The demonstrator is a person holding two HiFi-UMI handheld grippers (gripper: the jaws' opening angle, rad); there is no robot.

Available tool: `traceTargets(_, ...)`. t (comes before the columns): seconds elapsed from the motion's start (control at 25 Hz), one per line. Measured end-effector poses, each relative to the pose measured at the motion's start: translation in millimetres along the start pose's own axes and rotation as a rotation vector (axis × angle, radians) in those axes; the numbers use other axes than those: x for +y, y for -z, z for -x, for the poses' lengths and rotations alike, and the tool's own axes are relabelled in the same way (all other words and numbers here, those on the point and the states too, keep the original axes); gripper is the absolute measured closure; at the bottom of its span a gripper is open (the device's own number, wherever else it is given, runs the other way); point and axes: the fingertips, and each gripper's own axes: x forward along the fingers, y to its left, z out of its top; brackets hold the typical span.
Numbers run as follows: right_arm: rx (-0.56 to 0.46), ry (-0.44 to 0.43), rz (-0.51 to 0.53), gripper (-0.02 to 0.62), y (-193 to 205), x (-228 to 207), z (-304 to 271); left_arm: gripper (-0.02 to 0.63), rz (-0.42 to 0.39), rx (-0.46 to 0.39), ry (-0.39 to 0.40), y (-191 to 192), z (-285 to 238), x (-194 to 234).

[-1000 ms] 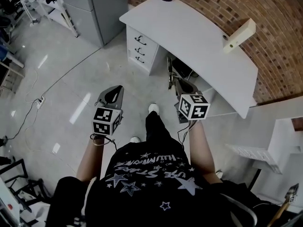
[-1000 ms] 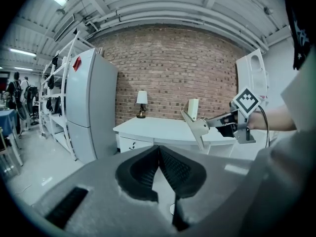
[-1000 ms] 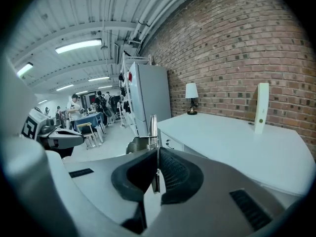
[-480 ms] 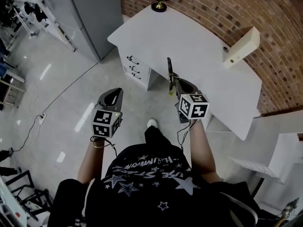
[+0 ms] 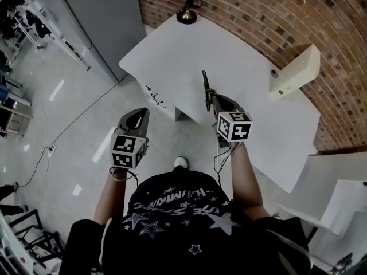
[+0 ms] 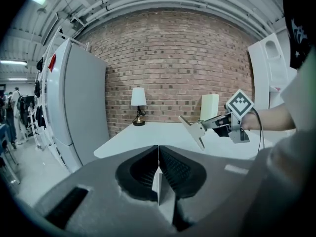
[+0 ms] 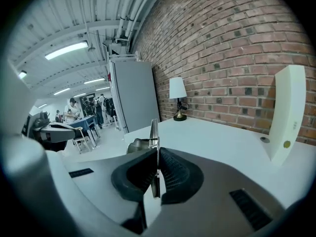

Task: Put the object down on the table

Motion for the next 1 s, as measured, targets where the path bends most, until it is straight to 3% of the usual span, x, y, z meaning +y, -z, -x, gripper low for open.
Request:
traceTargets(0.2,-0.01,-0.021,0.003,0.584,-15,-21,-20,0.586,0.018,0.0,-0.027,-10,-22,2)
traceTargets(0.48,0.011,0.01,-0.033,0.584,-11,-44,-36,0.586,0.017,0.03,0.007,-14,-49,3)
traceTargets(0.72,0.029,0.093,-0.056,0.586,-7,-73,-45,0.586,-0.016,0.049,0.112,-21,-101,6)
traceTargets(1.0,0.068,0.223,-0.045,0.586,-20,-122,-57,0.586,-0.067,0.036,0.272,-62,-191,3)
